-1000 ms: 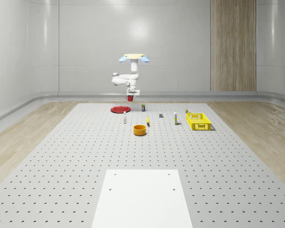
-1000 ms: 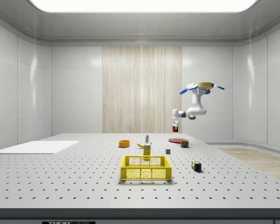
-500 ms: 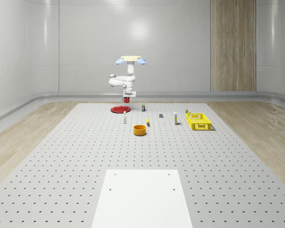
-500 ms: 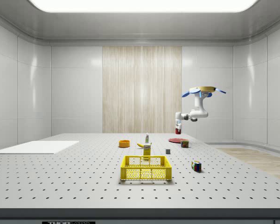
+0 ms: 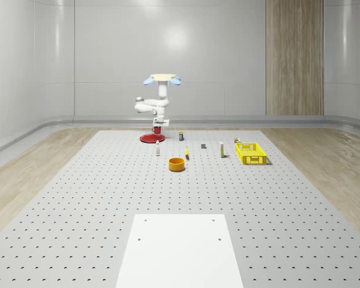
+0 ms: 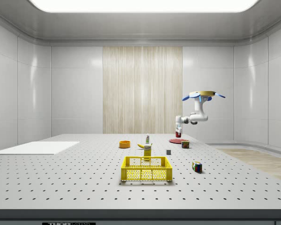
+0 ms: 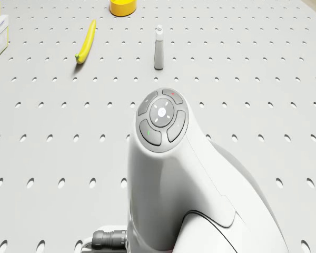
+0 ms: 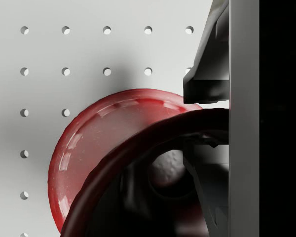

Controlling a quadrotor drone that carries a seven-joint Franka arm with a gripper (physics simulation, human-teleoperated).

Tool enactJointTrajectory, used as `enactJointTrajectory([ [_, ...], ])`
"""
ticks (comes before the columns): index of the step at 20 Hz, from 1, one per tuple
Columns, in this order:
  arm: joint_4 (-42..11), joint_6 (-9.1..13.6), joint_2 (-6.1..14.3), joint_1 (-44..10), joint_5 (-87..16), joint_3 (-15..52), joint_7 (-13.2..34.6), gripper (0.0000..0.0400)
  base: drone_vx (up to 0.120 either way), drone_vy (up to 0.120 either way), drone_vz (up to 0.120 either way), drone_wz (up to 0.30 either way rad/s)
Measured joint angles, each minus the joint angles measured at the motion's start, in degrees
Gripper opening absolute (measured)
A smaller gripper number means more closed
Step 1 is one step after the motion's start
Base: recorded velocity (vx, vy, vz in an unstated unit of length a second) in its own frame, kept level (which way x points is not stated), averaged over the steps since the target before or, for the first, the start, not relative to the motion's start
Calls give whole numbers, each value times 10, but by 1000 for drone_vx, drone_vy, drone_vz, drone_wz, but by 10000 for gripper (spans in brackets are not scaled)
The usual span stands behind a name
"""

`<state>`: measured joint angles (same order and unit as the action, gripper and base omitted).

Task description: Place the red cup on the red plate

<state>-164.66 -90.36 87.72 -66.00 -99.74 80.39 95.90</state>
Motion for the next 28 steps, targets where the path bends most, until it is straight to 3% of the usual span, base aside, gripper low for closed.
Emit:
enactJointTrajectory([
  [7,0,-4,5,-1,2,1,1,100,0,-120,0,0],
  [19,15,-36,12,-11,-69,-76,1,100,0,-3,0,0],
  [20,17,-38,12,-12,-74,-81,1,124,0,0,0,0],
  [21,18,-39,12,-13,-78,-85,1,185,0,0,0,0],
  [23,20,-41,12,-14,-84,-92,1,269,0,0,0,0],
  [25,19,-40,11,-14,-83,-90,1,321,0,0,0,0],
  [28,15,-34,10,-11,-70,-76,1,363,0,0,0,0],
])
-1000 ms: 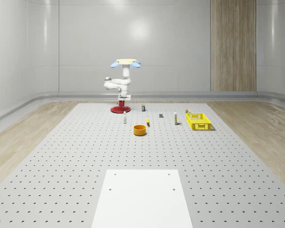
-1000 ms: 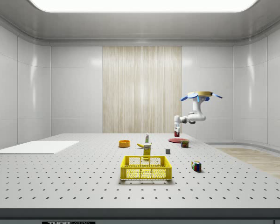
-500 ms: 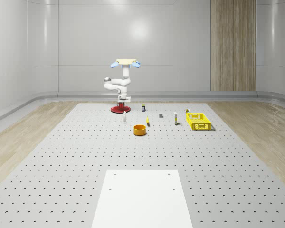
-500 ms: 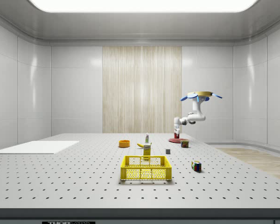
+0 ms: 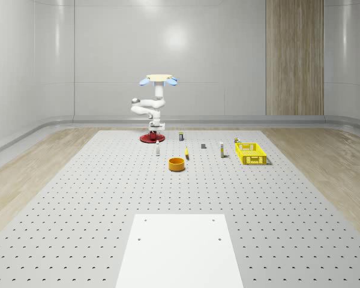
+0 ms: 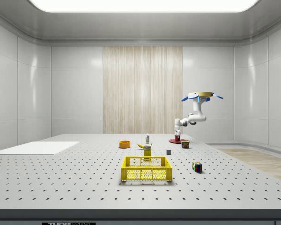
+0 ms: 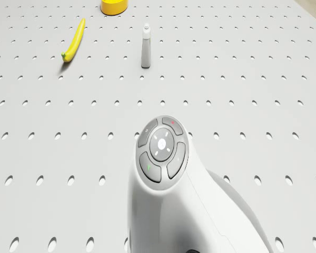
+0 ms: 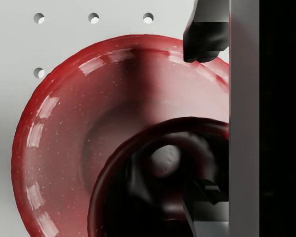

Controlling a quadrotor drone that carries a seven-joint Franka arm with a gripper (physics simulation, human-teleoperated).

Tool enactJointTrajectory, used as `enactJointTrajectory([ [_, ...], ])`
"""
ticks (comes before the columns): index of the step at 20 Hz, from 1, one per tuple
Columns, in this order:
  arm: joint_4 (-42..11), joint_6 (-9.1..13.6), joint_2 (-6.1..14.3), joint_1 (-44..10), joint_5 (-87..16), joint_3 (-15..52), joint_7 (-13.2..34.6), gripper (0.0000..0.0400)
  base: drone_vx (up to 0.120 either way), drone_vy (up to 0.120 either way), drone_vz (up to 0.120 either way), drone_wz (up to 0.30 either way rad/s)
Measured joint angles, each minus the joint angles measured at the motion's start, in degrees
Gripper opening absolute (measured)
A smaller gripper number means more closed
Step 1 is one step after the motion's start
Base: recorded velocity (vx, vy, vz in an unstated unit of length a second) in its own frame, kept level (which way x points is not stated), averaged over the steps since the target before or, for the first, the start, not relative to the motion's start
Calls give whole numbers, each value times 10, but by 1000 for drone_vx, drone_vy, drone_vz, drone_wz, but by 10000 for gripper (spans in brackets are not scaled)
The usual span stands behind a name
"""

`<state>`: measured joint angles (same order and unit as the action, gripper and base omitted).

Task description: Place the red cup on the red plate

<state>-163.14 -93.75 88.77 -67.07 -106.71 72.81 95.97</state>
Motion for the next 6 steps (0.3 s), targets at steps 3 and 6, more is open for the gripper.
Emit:
enactJointTrajectory([
  [3,-3,5,-1,2,12,12,0,382,0,0,0,0],
  [6,-5,7,-1,3,18,19,0,392,0,0,0,0],
])
